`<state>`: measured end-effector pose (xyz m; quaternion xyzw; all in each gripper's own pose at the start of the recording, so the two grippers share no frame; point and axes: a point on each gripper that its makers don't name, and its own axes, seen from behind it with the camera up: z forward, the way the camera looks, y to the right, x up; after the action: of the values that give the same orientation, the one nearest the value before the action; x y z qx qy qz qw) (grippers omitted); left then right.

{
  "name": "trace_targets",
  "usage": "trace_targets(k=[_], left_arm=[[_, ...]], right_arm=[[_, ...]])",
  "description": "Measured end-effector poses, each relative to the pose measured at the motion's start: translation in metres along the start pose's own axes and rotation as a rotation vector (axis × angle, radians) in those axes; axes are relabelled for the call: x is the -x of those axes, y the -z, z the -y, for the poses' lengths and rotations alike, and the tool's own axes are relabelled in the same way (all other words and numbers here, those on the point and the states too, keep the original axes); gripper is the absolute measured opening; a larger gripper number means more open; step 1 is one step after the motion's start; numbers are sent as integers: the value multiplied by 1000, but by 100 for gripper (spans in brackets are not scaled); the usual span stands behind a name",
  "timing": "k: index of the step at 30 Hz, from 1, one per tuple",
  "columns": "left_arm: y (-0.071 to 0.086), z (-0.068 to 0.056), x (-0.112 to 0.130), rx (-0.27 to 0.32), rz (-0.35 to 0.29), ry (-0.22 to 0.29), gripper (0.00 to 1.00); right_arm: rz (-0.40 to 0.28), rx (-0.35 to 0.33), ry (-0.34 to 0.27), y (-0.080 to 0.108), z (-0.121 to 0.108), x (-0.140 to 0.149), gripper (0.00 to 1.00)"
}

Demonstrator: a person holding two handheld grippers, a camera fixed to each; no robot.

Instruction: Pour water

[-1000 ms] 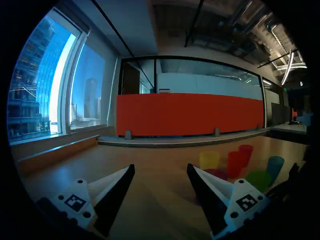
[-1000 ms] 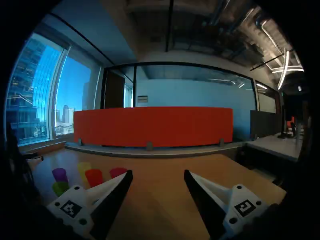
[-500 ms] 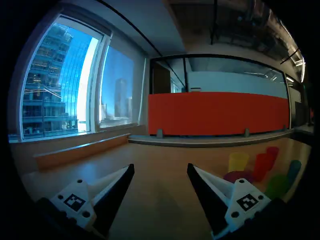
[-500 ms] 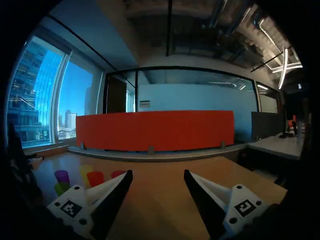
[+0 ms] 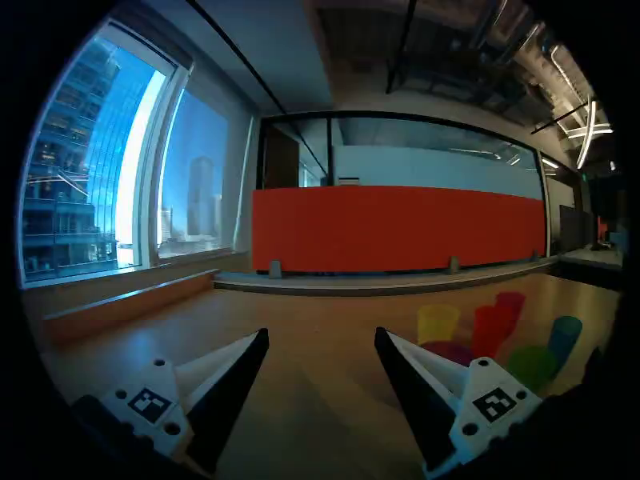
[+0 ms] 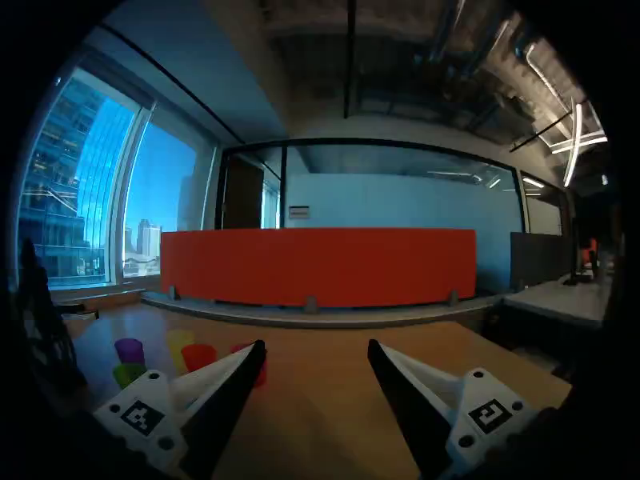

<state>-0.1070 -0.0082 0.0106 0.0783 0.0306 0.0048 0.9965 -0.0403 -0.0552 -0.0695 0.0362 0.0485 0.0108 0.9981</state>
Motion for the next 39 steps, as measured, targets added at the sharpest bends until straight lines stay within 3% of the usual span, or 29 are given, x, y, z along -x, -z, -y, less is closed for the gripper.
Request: trace_targets(k=[5, 11, 39], left_arm=[[2, -18, 0, 96, -1, 1, 99], [5, -29, 0, 154, -2, 1, 98], [7, -31, 0, 158, -3, 0, 99]], right_arm=[[14, -7, -33, -1, 1, 6, 99], [19, 3, -36, -1, -3, 11, 99], [24, 24, -29, -4, -11, 15, 99]])
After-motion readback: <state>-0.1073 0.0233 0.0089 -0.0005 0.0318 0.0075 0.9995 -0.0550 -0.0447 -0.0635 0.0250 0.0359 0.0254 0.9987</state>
